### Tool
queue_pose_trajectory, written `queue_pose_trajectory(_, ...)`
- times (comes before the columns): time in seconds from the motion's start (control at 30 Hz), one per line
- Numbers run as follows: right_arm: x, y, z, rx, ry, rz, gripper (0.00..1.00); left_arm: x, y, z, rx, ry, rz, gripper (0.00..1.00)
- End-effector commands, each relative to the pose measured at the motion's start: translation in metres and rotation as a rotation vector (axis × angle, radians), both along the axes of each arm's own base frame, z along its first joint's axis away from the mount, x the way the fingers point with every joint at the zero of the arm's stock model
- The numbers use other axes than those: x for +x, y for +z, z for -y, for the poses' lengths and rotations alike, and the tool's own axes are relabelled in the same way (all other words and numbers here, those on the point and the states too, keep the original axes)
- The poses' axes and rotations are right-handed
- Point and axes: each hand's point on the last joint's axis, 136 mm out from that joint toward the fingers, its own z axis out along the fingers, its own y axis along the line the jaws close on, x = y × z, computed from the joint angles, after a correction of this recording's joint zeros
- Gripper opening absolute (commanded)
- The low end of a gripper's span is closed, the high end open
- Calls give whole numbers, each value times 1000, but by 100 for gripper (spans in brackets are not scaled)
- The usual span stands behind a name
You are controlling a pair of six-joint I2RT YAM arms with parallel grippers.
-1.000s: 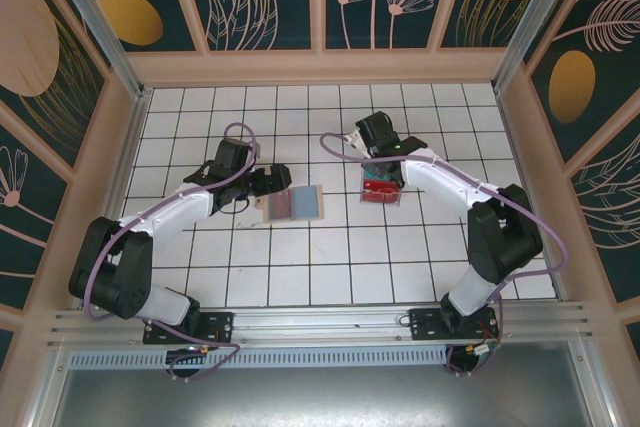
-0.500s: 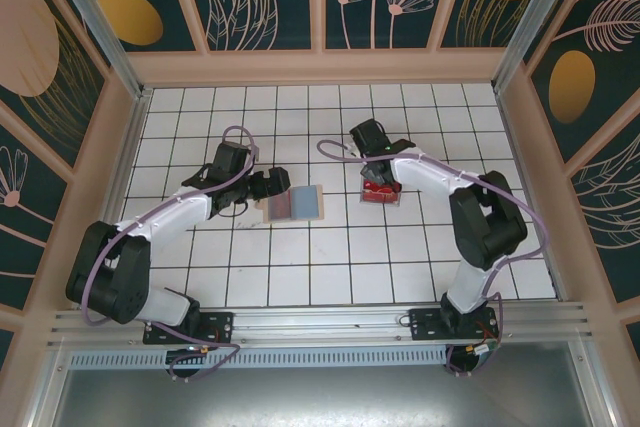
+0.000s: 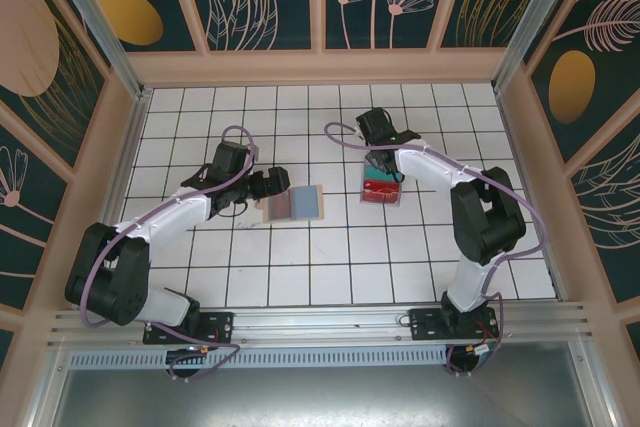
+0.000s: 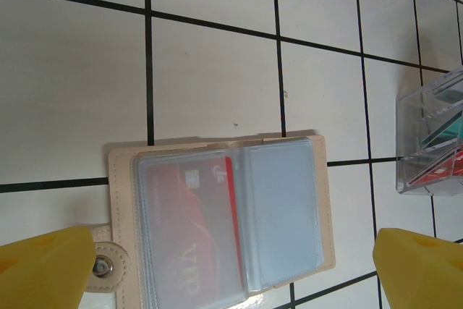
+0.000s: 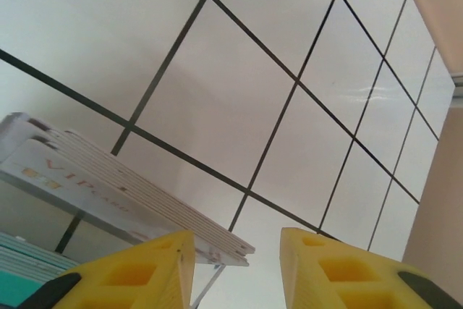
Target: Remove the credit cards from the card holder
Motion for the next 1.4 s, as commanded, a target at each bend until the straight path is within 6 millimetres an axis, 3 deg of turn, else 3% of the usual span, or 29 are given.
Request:
queue_pose_trajectory(0.0, -6, 33, -15, 164, -26, 38, 34, -1, -2, -2, 5, 4, -6, 98)
queue_pose_trajectory(0.07, -16, 44, -32, 291, -27, 28, 27, -2, -6, -2, 2, 4, -18, 96)
queue_pose_trajectory(0.17, -25, 57, -55, 486, -82, 22, 24, -4, -12, -2, 1, 7, -36, 85)
queue_pose_trajectory(0.27, -39, 57, -88, 631, -128, -31, 19, -7, -19, -3, 4, 12, -59, 74)
queue_pose_trajectory(0.4, -58, 39, -130, 799, -151, -170, 0, -12, -29, -3, 6, 10, -92, 61)
queue_pose_trajectory(0.5, -73, 21, -160, 867, -138, -239, 0, -16, -32, -2, -6, 7, -109, 57)
queue_pose_trajectory(0.63, -91, -13, -184, 903, -165, -346, 0, -23, -39, 2, -33, -8, -138, 48)
queue_pose_trajectory(0.77, -102, -45, -189, 885, -210, -411, 0, -30, -49, 3, -43, -16, -171, 46)
queue_pose_trajectory(0.97, -110, -73, -187, 845, -241, -442, 0, -32, -59, 3, -37, -18, -197, 44)
queue_pose_trajectory(1.37, -118, -100, -180, 782, -275, -457, 0, -35, -74, 4, -27, -29, -230, 43)
